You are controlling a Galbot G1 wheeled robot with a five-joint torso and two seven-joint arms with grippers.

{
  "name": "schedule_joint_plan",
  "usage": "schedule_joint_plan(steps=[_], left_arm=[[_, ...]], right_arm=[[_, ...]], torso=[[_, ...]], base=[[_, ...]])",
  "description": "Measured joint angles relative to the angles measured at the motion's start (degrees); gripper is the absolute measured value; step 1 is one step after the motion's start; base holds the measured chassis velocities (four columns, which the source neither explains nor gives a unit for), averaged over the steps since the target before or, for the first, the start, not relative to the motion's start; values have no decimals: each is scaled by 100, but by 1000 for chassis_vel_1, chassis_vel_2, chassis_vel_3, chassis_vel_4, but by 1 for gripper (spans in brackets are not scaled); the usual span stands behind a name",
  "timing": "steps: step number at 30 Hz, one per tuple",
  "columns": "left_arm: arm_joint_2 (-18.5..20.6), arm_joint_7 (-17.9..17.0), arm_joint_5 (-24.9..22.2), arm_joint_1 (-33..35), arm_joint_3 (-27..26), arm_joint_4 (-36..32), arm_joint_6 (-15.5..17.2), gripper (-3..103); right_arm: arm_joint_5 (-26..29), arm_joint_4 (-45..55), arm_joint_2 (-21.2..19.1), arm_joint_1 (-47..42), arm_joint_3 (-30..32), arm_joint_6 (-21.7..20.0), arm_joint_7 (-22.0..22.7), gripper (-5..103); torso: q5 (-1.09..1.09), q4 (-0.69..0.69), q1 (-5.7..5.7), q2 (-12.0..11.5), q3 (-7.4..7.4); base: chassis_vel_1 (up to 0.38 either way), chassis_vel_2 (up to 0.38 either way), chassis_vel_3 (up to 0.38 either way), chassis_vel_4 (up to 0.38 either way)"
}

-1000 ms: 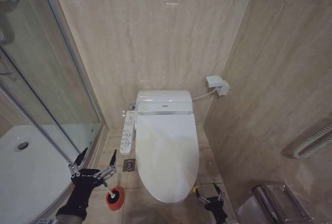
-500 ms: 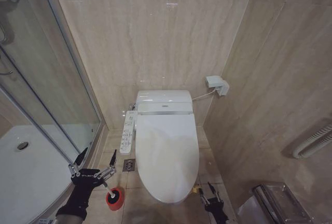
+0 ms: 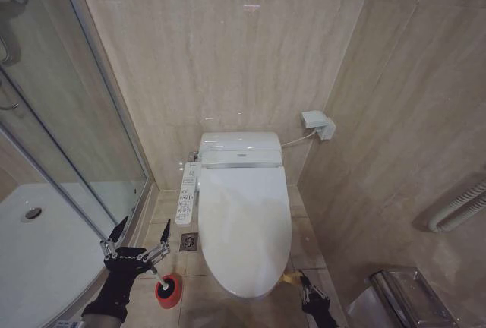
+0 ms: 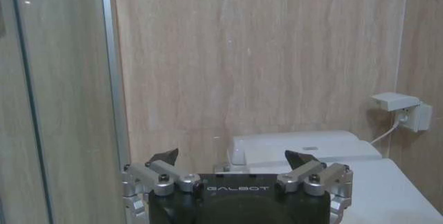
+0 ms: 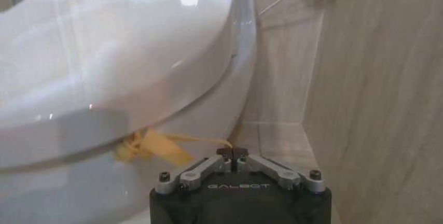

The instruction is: Open the toilet lid, clean the toilet bowl with a toilet brush, close the toilet lid, and flush.

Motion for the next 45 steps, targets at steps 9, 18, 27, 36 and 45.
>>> schedule_joint_plan(steps=[9, 18, 27, 36, 45], left_arm=[[0, 0, 0, 0, 0, 0, 0, 100], [0, 0, 0, 0, 0, 0, 0, 100], [0, -1, 0, 0, -1, 0, 0, 100], [0, 0, 0, 0, 0, 0, 0, 100], [0, 0, 0, 0, 0, 0, 0, 100]], right_arm=[[1366, 2030, -111, -881, 232, -460, 172, 0], [2188, 3484, -178, -441, 591, -885, 454, 0], [3334, 4651, -559, 1779, 713, -2296, 1520, 0], [4755, 4564, -931, 3652, 625, -2915, 2456, 0], [4920, 3629, -640, 5197, 403, -2837, 2538, 0]], torso=[[2, 2, 0, 0, 0], [-1, -2, 0, 0, 0], [-1, 1, 0, 0, 1], [-1, 2, 2, -2, 2], [0, 6, 3, -3, 3]], base=[[0, 0, 0, 0], [0, 0, 0, 0], [0, 0, 0, 0], [0, 0, 0, 0], [0, 0, 0, 0]])
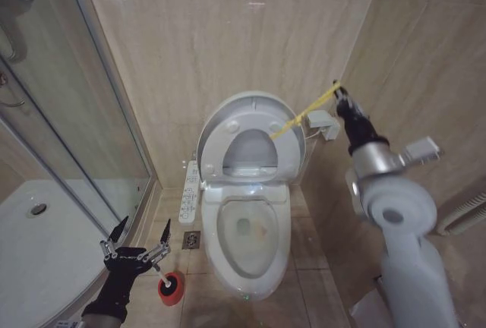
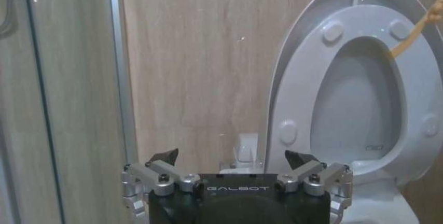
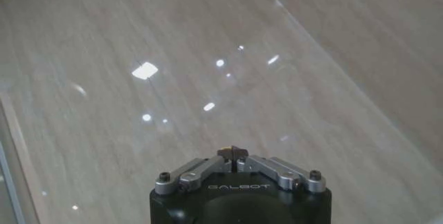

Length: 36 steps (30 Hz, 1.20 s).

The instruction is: Open the toilet lid, clean the toilet bowl with a toilet brush, close the toilet lid, and flush.

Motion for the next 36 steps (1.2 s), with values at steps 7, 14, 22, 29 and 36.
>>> schedule_joint_plan(steps=[7, 14, 22, 29, 36], left_arm=[[0, -1, 0, 0, 0, 0, 0, 100], [0, -1, 0, 0, 0, 1, 0, 100], [0, 0, 0, 0, 0, 0, 0, 100], [0, 0, 0, 0, 0, 0, 0, 100], [0, 0, 0, 0, 0, 1, 0, 100]], right_arm=[[-271, -811, 338, 934, -261, 197, -396, 0], [-1161, -2108, 397, 2152, -772, 412, -1057, 0], [-1718, -3224, 475, 2970, -1346, 414, -1503, 0], [-2730, -4501, 704, 3479, -1802, 1516, -1998, 0], [-3714, -5125, 801, 3560, -1951, 2764, -1951, 0]], torso=[[0, -3, -1, 0, 0], [0, -7, -1, 0, 0], [-2, -14, -5, 3, -4], [-1, -10, -5, 4, -5], [0, -8, -3, 4, -3]], base=[[0, 0, 0, 0], [0, 0, 0, 0], [0, 0, 0, 0], [0, 0, 0, 0], [0, 0, 0, 0]])
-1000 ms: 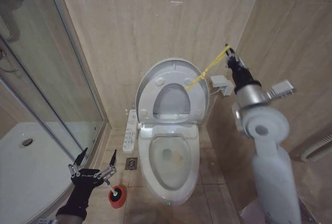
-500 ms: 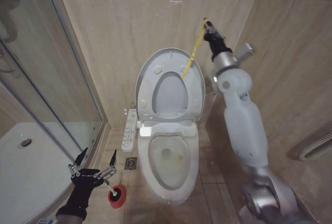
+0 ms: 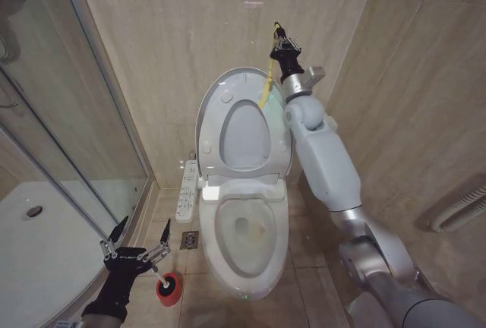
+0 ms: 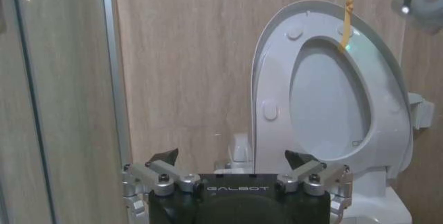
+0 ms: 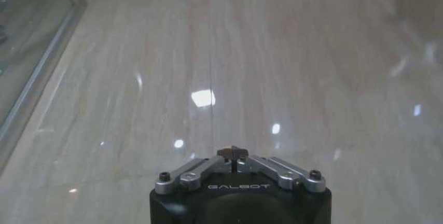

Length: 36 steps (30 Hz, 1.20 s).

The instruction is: Open the toilet lid, clean the toilet bowl with a toilet brush, close the toilet lid, and flush.

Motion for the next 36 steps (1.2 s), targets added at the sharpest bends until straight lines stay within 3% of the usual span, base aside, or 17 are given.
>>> schedule_joint_plan(steps=[6, 16, 28, 36], left_arm=[[0, 0, 0, 0, 0, 0, 0, 100], [0, 0, 0, 0, 0, 0, 0, 100], [0, 0, 0, 0, 0, 0, 0, 100], [0, 0, 0, 0, 0, 0, 0, 100]], right_arm=[[-599, -332, -158, -128, 34, 234, 118, 0], [-726, -775, -464, -174, 58, 415, -228, 0], [-1073, -1120, -395, -170, 14, 229, -253, 0], [-857, -652, -568, -378, 77, -113, -126, 0]], torso=[[-2, 1, -2, 2, -3], [-1, 0, -2, 2, -2], [0, 2, 0, 0, 0], [0, 2, 0, -1, 0]], base=[[0, 0, 0, 0], [0, 0, 0, 0], [0, 0, 0, 0], [0, 0, 0, 0]])
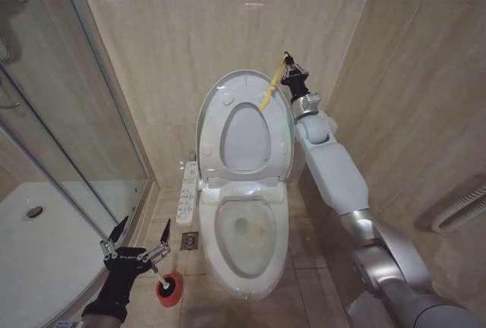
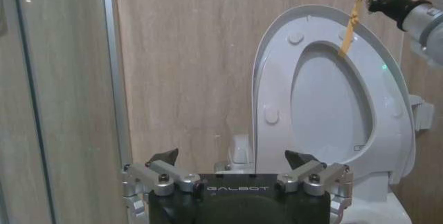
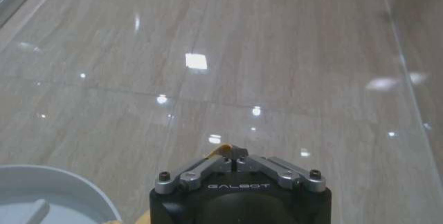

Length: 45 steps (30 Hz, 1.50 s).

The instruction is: Open the toilet lid, clean the toilet bowl with a toilet brush, close the toilet lid, and flush.

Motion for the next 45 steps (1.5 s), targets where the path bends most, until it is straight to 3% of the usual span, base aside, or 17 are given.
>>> schedule_joint_plan(steps=[6, 7, 9, 11, 13, 14, 21, 22, 29, 30, 32, 45], left_arm=[[0, 0, 0, 0, 0, 0, 0, 100], [0, -1, 0, 0, 0, 0, 0, 100], [0, 0, 0, 0, 0, 0, 0, 100], [0, 0, 0, 0, 0, 0, 0, 100], [0, 0, 0, 0, 0, 0, 0, 100], [0, 0, 0, 0, 0, 0, 0, 100], [0, 0, 0, 0, 0, 0, 0, 100], [-1, 0, 0, 0, 0, 0, 0, 100], [0, 0, 0, 0, 0, 0, 0, 100], [0, 0, 0, 0, 0, 0, 0, 100], [0, 0, 0, 0, 0, 0, 0, 100], [0, 0, 0, 0, 0, 0, 0, 100]], right_arm=[[991, 909, -305, -523, -106, -741, 195, 0], [1246, 1164, -383, -668, -131, -965, 263, 17], [1402, 1346, -435, -767, -134, -1122, 306, 17], [1682, 1935, -611, -1130, -69, -1626, 382, 17], [1724, 2075, -662, -1230, -35, -1736, 384, 17], [1784, 2321, -761, -1428, 26, -1910, 382, 44], [2225, 3481, -1194, -2346, 424, -2564, 423, 44], [2264, 3650, -1262, -2482, 506, -2607, 442, 71], [2307, 4393, -1537, -3315, 896, -2753, 681, 71], [2302, 4444, -1547, -3402, 925, -2756, 693, 97], [2132, 4688, -1536, -3970, 1023, -2692, 754, 97], [1182, 4764, -1137, -5135, 1347, -2267, 768, 100]], torso=[[1, -3, 0, 0, 0], [0, -1, 0, 0, -1], [0, -2, 0, -1, 0], [1, -2, 0, 0, -1], [1, -1, -1, -1, 0], [1, -1, -1, 0, -1], [1, -3, 0, 0, 0], [1, -1, -1, 0, 0], [0, 0, 0, 0, 0], [0, -1, 0, 0, -1], [1, -3, -1, 0, 0], [0, -1, 0, 0, 0]], base=[[0, 0, 0, 0], [0, 0, 0, 0], [0, 0, 0, 0], [0, 0, 0, 0], [0, 0, 0, 0], [0, 0, 0, 0], [0, 0, 0, 0], [0, 0, 0, 0], [0, 0, 0, 0], [0, 0, 0, 0], [0, 0, 0, 0], [0, 0, 0, 0]])
